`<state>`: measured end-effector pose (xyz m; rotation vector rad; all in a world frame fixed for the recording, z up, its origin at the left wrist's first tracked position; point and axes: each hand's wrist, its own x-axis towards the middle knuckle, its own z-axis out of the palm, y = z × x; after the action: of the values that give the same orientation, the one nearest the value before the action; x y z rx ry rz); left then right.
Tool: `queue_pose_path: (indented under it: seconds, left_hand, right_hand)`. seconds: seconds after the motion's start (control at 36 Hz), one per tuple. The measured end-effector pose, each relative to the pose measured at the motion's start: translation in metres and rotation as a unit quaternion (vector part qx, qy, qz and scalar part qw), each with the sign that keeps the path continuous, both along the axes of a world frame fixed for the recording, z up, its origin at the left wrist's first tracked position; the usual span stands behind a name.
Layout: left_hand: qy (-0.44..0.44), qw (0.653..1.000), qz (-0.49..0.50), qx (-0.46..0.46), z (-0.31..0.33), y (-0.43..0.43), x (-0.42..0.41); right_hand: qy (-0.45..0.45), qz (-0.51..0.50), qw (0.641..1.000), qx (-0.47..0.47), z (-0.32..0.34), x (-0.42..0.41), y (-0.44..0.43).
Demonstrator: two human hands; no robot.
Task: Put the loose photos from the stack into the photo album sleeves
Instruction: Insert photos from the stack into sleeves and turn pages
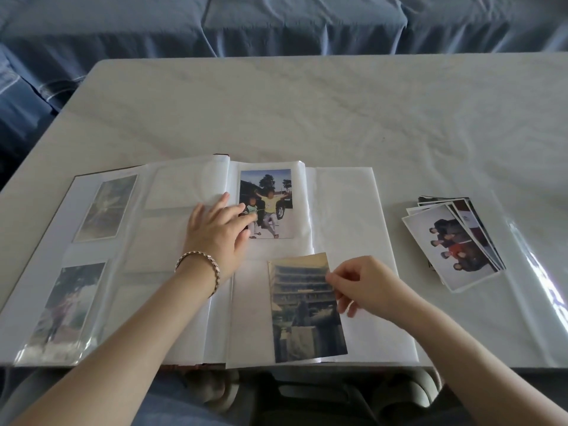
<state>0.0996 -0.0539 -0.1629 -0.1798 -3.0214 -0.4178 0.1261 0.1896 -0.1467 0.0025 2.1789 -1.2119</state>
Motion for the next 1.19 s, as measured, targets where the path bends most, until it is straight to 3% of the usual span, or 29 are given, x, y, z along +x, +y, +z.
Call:
queue_pose_path:
  seconds: [0.19, 0.36, 0.58, 0.72, 0.94, 1.19]
  left_hand:
    - [-0.011, 1.000, 0.004, -0.007, 0.002, 0.000, 0.000]
    - [-0.020, 1.000, 0.011, -0.010, 0.004, 0.001, 0.000]
    - [-0.020, 1.000, 0.012, -0.007, 0.002, 0.001, 0.000]
    - [-0.019, 1.000, 0.010, -0.004, 0.001, 0.000, 0.000]
    - [-0.019, 1.000, 0.013, -0.001, 0.000, 0.001, 0.000]
    - [-0.018, 1.000, 0.007, -0.009, 0.002, 0.002, 0.000]
  right_hand:
    - [-0.036, -0.025, 0.998, -0.054, 0.002, 0.007, -0.019]
    - [-0.004, -0.010, 0.999, -0.051, -0.002, 0.011, -0.042]
    - [-0.088, 0.005, 0.992, -0.095, 0.006, 0.004, -0.032]
    - [-0.008, -0.013, 1.000, -0.009, 0.005, 0.005, -0.035]
    - [0.065, -0.044, 0.997, 0.024, 0.002, 0.005, -0.042]
    - [-0.004, -0.044, 0.999, 0.018, 0.006, 0.001, -0.044]
